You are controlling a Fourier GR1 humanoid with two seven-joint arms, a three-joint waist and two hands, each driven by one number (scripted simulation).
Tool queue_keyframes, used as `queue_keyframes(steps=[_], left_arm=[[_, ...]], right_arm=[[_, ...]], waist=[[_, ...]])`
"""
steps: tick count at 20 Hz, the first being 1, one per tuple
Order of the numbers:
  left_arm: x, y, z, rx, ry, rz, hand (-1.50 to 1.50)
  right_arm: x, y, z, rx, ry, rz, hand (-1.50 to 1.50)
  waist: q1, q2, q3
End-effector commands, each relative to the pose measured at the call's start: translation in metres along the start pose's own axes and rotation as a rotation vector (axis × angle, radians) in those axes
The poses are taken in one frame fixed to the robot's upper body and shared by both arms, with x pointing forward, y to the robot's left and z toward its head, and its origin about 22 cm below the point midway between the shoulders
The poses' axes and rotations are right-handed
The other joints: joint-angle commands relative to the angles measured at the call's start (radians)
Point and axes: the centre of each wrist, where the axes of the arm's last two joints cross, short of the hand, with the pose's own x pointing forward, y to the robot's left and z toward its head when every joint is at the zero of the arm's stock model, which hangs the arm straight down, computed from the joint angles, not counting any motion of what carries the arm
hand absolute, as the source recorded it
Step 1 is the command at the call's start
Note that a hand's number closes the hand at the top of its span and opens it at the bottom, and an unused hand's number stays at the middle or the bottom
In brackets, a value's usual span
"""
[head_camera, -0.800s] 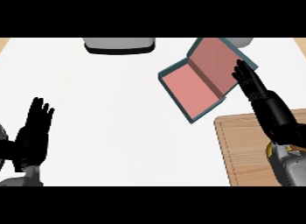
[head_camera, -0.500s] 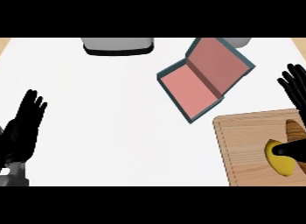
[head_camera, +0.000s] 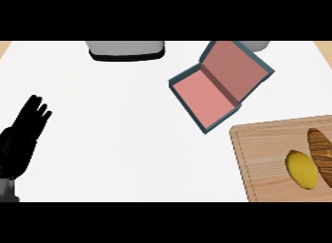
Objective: Pick the lemon from the cutting board and place it in the cardboard box
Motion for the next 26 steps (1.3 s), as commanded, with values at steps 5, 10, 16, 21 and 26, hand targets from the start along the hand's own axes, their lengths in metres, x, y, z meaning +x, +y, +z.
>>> queue_keyframes(steps=[5, 10, 16, 21, 26], left_arm=[[0.021, -0.005, -0.004, -0.021, 0.002, -0.002, 0.0], [0.013, -0.001, 0.006, -0.054, 0.007, -0.015, 0.0], [0.016, -0.01, -0.001, -0.047, -0.008, -0.011, 0.0], [0.025, -0.008, 0.001, -0.062, -0.006, -0.02, 0.0], [0.011, 0.005, -0.002, -0.06, 0.007, -0.008, 0.0]], right_arm=[[0.053, -0.039, 0.003, 0.355, 0.145, 0.449, -1.5], [0.088, -0.027, -0.011, 0.482, 0.3, 0.703, -1.5], [0.101, 0.002, -0.025, 0.639, 0.481, 0.827, -1.5], [0.088, 0.032, -0.02, 0.724, 0.616, 0.781, -1.5], [0.091, 0.049, -0.037, 0.721, 0.674, 0.777, -1.5]], waist=[[0.012, 0.006, -0.005], [0.033, 0.008, -0.006], [0.049, 0.012, -0.004], [0.047, 0.01, -0.003], [0.045, 0.01, -0.003]])
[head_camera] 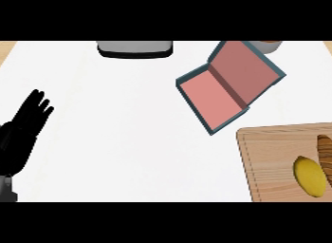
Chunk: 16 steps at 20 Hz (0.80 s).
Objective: Pick the lemon from the cutting board and place it in the cardboard box
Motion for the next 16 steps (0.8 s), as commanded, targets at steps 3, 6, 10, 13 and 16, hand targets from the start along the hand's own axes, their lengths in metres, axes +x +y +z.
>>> queue_keyframes(steps=[3, 6, 10, 13, 16], left_arm=[[-0.009, -0.004, 0.009, -0.005, -0.003, -0.013, 0.0], [-0.005, 0.002, -0.011, -0.008, 0.001, 0.004, 0.0], [0.008, 0.004, 0.005, 0.001, 0.014, -0.003, 0.0], [-0.005, -0.002, 0.01, 0.004, 0.004, 0.004, 0.0], [-0.012, -0.003, 0.009, 0.02, 0.0, -0.003, 0.0]], right_arm=[[0.001, 0.017, -0.016, 0.076, 0.062, 0.008, -1.5], [-0.012, 0.015, -0.019, 0.106, 0.078, 0.029, -1.5], [-0.005, 0.027, -0.019, 0.093, 0.073, 0.032, -1.5], [-0.007, 0.015, -0.037, 0.08, 0.065, 0.026, -1.5], [-0.016, 0.011, -0.023, 0.073, 0.023, 0.022, -1.5]], waist=[[-0.004, -0.002, 0.001], [-0.011, -0.002, 0.001], [-0.008, -0.003, 0.001], [-0.004, -0.002, 0.001], [-0.01, -0.003, 0.001]])
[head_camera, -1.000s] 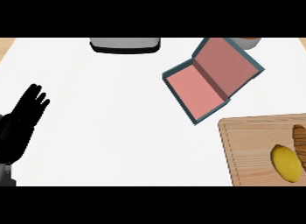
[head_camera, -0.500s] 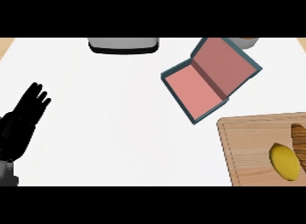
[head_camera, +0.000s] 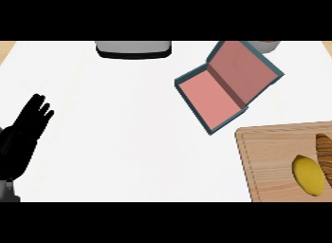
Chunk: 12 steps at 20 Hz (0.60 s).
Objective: Pick the lemon from the cutting board and place it in the cardboard box
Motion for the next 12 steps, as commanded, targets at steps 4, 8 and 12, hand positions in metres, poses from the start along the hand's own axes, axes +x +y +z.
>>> queue_keyframes(steps=[4, 8, 12], left_arm=[[0.028, -0.016, -0.017, 0.0, -0.008, 0.007, 0.0], [0.018, 0.004, -0.008, -0.01, 0.003, -0.015, 0.0], [-0.002, 0.003, 0.008, -0.006, 0.011, -0.017, 0.0]], right_arm=[[0.012, 0.008, -0.009, -0.037, -0.042, 0.007, -1.5], [0.019, 0.002, -0.005, -0.043, -0.019, 0.07, -1.5], [0.015, 0.022, -0.023, -0.006, 0.012, 0.077, -1.5]], waist=[[-0.002, 0.0, 0.0], [0.001, 0.0, 0.0], [0.003, 0.0, 0.0]])
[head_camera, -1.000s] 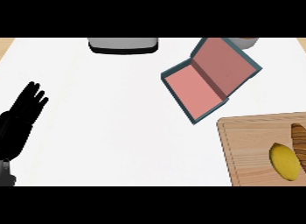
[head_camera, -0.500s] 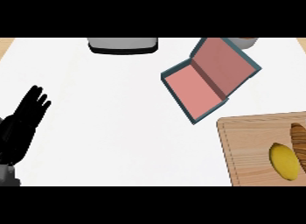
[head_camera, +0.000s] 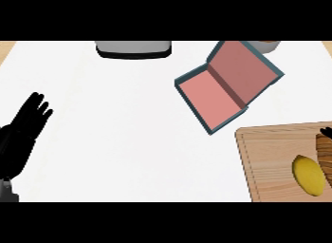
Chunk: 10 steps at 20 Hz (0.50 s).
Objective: Pick the lemon from the cutting board and place it in the cardboard box
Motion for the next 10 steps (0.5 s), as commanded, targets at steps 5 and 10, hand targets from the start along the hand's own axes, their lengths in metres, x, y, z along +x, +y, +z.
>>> queue_keyframes(steps=[5, 10], left_arm=[[-0.007, 0.001, -0.003, -0.01, -0.015, 0.007, 0.0], [-0.01, -0.008, -0.008, 0.001, 0.008, 0.004, 0.0]], right_arm=[[0.025, -0.001, -0.015, 0.02, 0.032, 0.018, -1.5], [-0.003, 0.006, -0.026, 0.031, 0.074, 0.047, -1.5]], waist=[[0.002, 0.001, 0.0], [-0.002, 0.001, 0.0]])
